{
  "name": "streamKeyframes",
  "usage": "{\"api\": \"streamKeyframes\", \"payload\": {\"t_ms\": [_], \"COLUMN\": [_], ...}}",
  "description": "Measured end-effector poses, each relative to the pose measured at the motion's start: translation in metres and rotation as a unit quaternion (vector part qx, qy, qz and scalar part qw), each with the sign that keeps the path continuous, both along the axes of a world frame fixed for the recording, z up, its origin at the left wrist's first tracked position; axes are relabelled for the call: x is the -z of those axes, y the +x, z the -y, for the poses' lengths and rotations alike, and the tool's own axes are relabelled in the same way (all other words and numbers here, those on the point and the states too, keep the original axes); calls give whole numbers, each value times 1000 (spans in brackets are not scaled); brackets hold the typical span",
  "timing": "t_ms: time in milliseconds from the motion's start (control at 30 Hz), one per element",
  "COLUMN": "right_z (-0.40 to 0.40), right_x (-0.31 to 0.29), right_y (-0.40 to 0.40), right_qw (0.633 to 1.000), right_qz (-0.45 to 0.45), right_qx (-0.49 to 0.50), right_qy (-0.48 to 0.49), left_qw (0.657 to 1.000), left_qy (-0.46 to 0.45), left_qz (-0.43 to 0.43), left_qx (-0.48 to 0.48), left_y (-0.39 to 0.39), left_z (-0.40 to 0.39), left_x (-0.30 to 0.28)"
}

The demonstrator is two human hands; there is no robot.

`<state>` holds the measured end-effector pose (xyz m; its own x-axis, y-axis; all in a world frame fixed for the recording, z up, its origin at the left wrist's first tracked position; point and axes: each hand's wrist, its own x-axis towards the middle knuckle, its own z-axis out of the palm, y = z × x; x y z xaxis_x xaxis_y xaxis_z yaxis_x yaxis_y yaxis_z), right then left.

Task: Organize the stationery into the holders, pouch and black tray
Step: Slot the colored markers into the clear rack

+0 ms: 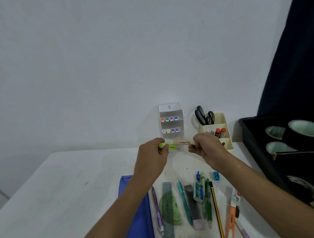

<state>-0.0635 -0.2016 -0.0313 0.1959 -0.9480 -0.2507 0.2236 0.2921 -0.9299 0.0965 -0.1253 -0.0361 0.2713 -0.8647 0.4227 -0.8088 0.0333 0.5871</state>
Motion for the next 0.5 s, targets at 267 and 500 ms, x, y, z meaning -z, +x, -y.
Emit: {"api": "streamKeyframes", "payload": {"t_ms": [267,500], "right_z": [3,9], "right_x": [18,37], "right_y": [-6,8], "right_qw": [903,804], "right_qz": [-270,-305], "right_qx": [44,29], "right_qy": [-330,-509], "left_qw": [999,994], "left_qy": [1,16], "left_qz": [42,111], "left_qx": [-16,7], "left_y": [11,9], "left_z": [10,26], "left_x": [1,4]}}
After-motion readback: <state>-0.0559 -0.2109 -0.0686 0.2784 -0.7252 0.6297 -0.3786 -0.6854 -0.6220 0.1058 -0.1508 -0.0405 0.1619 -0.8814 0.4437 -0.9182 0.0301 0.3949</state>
